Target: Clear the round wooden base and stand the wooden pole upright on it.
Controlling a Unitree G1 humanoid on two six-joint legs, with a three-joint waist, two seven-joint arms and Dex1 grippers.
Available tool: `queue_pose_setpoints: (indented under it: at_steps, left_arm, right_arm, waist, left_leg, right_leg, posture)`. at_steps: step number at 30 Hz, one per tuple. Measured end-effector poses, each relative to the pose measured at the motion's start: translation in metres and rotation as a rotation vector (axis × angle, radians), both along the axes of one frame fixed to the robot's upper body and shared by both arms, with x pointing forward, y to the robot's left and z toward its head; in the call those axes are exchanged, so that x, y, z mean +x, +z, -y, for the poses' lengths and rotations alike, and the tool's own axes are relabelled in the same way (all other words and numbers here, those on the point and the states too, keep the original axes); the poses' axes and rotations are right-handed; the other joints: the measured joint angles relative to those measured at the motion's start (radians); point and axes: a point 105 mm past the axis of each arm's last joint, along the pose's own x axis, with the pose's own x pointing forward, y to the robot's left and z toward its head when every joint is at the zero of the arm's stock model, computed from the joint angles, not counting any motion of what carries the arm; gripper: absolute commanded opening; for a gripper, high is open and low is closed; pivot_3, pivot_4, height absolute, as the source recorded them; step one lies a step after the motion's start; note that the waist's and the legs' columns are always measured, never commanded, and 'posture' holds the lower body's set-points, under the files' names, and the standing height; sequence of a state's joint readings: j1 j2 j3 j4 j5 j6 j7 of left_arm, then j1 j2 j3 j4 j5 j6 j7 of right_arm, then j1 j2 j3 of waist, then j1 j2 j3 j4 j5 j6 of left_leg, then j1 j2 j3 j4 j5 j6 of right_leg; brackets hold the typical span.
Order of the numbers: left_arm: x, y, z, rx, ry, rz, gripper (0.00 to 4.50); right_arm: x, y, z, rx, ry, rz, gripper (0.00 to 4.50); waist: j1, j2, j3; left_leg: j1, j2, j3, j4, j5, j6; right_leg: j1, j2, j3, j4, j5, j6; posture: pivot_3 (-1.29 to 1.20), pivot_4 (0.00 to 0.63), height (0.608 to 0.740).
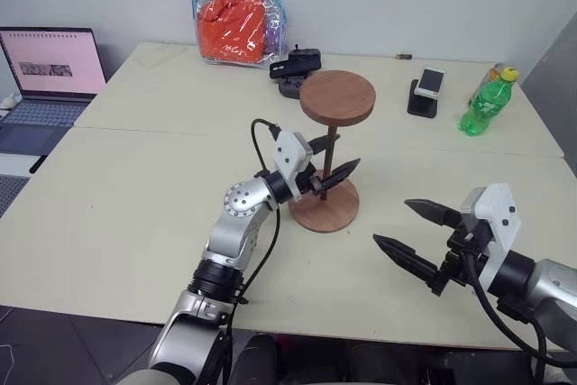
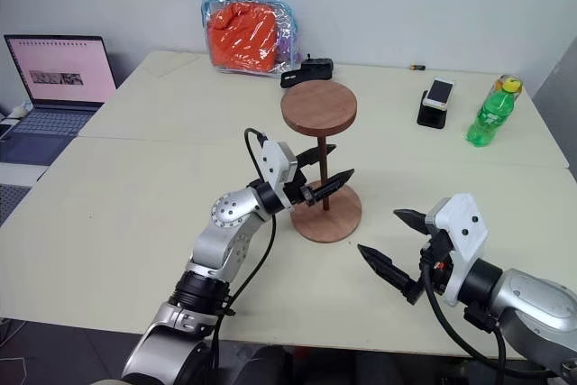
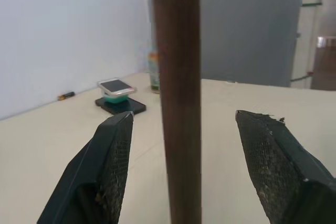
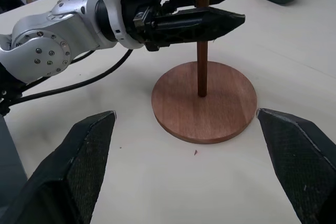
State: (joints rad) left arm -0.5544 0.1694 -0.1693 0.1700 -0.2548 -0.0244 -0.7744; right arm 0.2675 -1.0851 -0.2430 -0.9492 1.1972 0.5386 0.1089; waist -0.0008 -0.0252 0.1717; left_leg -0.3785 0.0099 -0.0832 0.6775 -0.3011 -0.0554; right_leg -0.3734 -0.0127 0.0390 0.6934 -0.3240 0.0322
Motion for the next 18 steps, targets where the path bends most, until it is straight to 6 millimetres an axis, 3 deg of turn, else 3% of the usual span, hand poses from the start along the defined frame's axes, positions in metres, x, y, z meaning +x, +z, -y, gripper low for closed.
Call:
queue_pose_setpoints:
  at_steps: [11, 18]
  left_arm:
    - [0.008, -0.006, -0.023, 0.194, -0.037, -0.058, 3.16]
    - [0.003, -0.012, -0.024, 0.261, -0.122, -0.080, 3.16]
  right_arm:
    - [0.000, 0.000, -0.001, -0.028, 0.028, 0.031, 4.50]
    - [0.002, 0.001, -0.003, -0.038, 0.045, 0.061, 4.50]
  waist:
    - [-0.001, 0.000, 0.000]
    - [-0.001, 0.000, 0.000]
  left_leg:
    - [0.000, 0.000, -0.001, 0.000, 0.000, 0.000]
    - [-0.001, 0.000, -0.001, 0.000, 0.000, 0.000]
  right_leg:
    - [0.000, 0.000, -0.001, 0.000, 0.000, 0.000]
    - [0.000, 0.000, -0.001, -0.002, 0.000, 0.000]
  posture:
    - [0.00, 0.150, 0.740]
    - [0.00, 0.150, 0.740]
